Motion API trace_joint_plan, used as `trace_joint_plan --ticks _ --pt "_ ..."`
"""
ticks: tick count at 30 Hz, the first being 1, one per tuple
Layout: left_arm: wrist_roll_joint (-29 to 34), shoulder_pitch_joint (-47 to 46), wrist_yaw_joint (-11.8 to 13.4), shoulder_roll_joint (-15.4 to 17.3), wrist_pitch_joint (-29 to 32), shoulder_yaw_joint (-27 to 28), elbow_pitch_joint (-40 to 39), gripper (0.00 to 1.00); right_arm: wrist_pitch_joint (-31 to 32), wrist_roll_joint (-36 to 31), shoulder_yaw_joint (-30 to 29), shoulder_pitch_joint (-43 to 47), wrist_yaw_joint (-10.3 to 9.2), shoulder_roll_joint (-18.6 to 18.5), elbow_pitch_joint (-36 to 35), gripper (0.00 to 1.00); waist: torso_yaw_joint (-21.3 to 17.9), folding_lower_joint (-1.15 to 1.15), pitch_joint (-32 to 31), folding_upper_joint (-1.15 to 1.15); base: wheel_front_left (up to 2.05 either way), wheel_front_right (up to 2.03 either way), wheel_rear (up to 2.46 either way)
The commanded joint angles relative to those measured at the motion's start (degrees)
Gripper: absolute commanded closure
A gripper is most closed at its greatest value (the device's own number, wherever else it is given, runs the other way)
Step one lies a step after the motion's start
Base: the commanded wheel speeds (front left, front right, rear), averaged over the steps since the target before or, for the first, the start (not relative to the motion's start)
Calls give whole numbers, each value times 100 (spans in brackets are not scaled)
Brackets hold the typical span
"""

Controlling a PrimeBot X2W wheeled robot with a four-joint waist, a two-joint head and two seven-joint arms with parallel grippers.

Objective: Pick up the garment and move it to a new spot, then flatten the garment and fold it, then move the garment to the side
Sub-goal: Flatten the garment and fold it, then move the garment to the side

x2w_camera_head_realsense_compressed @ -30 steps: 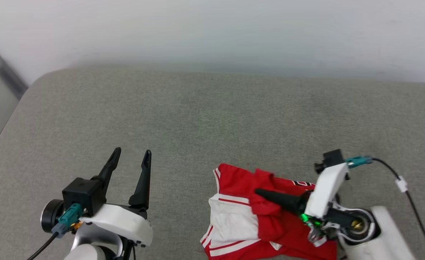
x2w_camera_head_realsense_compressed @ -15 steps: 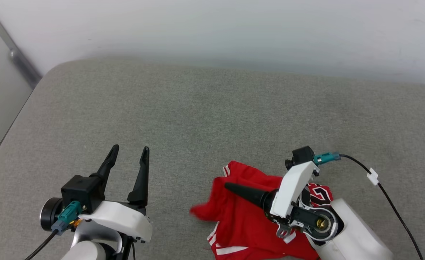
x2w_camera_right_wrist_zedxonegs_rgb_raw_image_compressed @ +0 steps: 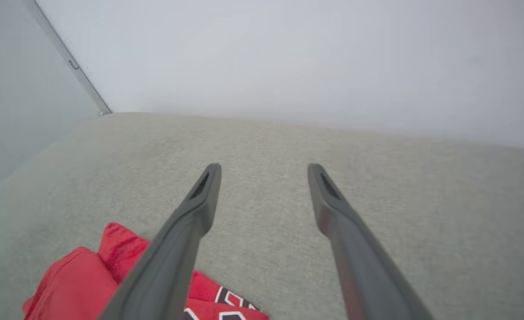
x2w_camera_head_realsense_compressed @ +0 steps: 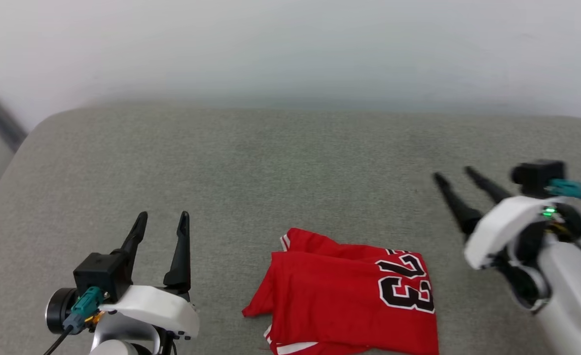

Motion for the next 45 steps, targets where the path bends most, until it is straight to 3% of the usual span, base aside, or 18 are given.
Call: trace_joint_plan --ticks 1,5,9,17,23,34,41,45 --pt "-33 74 40 -4 -59 37 29 0 -315 -424 -454 219 -1 -107 0 0 -136 0 -74 0 0 0 0" --pt "-90 200 68 22 -120 104 88 0 -843 -1180 -1512 677 -2 -137 -454 0 -273 0 -163 0 0 0 0" --pt "-86 314 124 53 -193 165 140 0 -1070 -1671 -2202 1368 -2 138 -1362 0 -354 0 -238 0 0 0 0" --pt "-25 458 122 16 -283 71 292 0 -607 -2302 -2762 2902 -1 786 -2972 0 -340 0 -354 0 0 0 0" --pt "-72 514 69 -33 -321 18 447 0 -230 -2557 -2939 3699 -1 1162 -3727 0 -333 0 -446 0 0 0 0" --pt "-64 404 38 -11 -368 47 555 0 56 -2622 -3020 3886 -2 1285 -4145 0 -423 0 -443 0 0 0 0" --pt "-61 340 50 -29 -407 84 556 0 244 -2458 -3154 3890 -2 1277 -3985 0 -396 0 -406 0 0 0 0" --pt "-50 306 76 -58 -447 140 504 0 755 -1928 -3502 3753 -2 1109 -3554 0 -338 0 -334 0 0 0 0"
